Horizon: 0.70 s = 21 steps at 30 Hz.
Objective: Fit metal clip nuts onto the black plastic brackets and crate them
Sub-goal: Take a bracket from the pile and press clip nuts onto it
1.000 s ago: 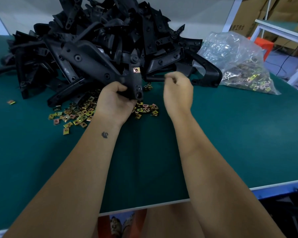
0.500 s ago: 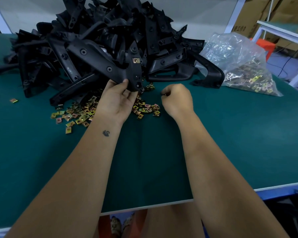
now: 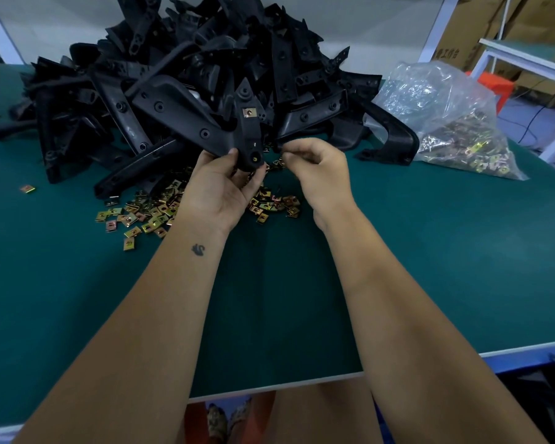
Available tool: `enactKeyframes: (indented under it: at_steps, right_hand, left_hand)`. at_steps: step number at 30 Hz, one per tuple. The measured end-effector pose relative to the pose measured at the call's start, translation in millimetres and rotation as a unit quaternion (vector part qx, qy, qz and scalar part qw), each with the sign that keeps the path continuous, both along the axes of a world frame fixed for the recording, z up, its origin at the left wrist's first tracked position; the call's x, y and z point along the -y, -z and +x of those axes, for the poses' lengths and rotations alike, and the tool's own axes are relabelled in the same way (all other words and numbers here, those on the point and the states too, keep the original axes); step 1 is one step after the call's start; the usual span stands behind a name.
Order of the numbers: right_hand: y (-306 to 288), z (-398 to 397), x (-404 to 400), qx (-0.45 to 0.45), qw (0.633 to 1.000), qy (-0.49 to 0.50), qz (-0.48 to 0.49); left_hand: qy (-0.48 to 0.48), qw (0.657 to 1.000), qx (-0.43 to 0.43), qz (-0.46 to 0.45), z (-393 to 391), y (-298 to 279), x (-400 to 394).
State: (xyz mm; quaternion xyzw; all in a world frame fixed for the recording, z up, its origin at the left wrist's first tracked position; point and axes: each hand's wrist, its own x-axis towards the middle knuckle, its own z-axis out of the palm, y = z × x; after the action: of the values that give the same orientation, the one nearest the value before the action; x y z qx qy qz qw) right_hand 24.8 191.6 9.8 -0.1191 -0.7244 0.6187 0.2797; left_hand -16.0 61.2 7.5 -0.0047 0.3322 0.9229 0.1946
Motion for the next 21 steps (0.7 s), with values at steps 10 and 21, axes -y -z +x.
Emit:
enactKeyframes:
  at_steps: [10, 21]
  right_hand:
    - [-7.0, 2.6, 2.3, -0.039, 0.97, -0.08, -0.224]
    - [-9.9, 6.6, 3.3, -0.043, 0.958, -0.141, -0.245]
  left_hand:
    - [0.008, 1.0, -0.003, -0.028, -0.1, -0.9, -0.8]
    - [0.038, 0.999, -0.035, -0.006, 1.6, -2.2, 1.8]
